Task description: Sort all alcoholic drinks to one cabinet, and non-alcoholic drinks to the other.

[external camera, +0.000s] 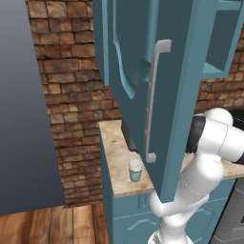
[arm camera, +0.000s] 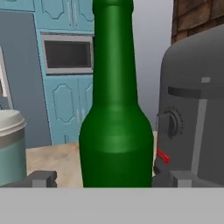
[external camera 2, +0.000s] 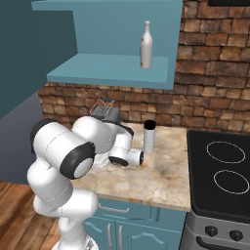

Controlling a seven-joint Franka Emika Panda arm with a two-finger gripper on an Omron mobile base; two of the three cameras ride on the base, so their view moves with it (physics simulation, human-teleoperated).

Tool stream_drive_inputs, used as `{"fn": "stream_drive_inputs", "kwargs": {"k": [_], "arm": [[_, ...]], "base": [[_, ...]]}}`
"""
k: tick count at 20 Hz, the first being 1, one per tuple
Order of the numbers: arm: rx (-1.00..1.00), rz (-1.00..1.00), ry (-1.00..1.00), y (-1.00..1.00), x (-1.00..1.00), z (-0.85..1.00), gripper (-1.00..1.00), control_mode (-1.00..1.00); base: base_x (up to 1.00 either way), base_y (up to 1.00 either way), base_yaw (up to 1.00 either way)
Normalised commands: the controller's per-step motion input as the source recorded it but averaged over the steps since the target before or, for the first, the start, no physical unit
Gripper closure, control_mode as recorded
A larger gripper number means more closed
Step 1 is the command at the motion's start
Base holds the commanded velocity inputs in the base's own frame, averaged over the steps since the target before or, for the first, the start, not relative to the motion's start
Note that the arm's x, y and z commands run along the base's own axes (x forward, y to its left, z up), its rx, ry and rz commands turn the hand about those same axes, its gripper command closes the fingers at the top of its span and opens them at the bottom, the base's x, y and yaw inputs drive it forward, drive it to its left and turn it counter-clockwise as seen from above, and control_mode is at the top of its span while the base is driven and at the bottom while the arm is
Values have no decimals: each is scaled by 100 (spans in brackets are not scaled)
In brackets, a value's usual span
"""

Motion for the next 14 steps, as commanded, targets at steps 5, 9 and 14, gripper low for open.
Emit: {"fn": "stream_drive_inputs", "kwargs": {"k": [5, 9, 14], "arm": [[0, 0, 0, 13, 4, 0, -100, -100], [0, 0, 0, 13, 0, 0, -100, -100], [0, 0, 3, 8, 0, 3, 100, -100]], "base": [[0, 0, 0], [0, 0, 0], [0, 0, 0]]}}
